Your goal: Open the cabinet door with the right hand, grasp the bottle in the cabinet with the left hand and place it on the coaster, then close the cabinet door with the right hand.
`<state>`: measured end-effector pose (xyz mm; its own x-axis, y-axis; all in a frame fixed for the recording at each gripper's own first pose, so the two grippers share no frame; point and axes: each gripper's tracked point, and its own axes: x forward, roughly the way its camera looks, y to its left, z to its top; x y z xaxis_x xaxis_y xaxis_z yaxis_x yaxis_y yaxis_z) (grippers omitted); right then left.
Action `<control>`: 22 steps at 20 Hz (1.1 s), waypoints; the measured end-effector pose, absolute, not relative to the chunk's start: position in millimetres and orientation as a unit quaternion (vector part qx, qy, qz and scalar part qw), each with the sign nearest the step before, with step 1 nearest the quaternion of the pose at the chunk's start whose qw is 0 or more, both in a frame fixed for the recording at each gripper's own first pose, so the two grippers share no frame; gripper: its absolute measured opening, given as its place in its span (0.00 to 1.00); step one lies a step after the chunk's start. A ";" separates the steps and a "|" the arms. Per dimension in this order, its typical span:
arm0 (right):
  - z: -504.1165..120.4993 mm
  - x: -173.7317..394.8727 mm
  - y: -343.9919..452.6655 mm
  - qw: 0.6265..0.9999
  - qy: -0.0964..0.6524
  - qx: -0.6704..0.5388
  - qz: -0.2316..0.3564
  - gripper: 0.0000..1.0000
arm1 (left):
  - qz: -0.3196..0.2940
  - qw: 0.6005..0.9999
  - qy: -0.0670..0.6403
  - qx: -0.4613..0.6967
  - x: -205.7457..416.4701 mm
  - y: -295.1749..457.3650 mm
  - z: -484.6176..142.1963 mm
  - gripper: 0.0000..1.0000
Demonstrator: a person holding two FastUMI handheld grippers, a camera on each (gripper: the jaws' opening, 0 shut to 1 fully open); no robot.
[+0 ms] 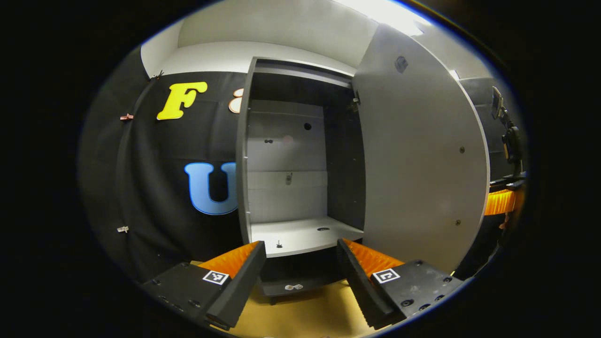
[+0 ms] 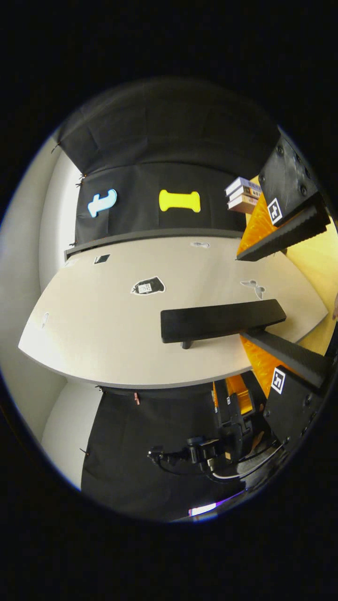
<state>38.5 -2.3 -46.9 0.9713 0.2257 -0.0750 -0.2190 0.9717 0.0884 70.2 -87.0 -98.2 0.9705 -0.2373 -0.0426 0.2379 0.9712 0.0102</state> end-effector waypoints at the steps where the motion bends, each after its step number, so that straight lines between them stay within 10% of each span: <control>1: -47.8 42.7 3.7 0.991 0.043 0.046 0.117 0.94 | -0.117 0.993 0.020 0.007 69.9 -81.1 -97.5 0.95; 12: -41.8 75.7 87.7 0.971 0.029 0.045 0.234 0.96 | -0.041 0.999 0.013 0.001 48.5 -17.9 -92.1 0.95; 22: -45.9 67.0 29.5 0.987 0.030 0.024 0.158 0.97 | -0.035 0.999 0.010 -0.019 49.2 -24.9 -86.4 0.96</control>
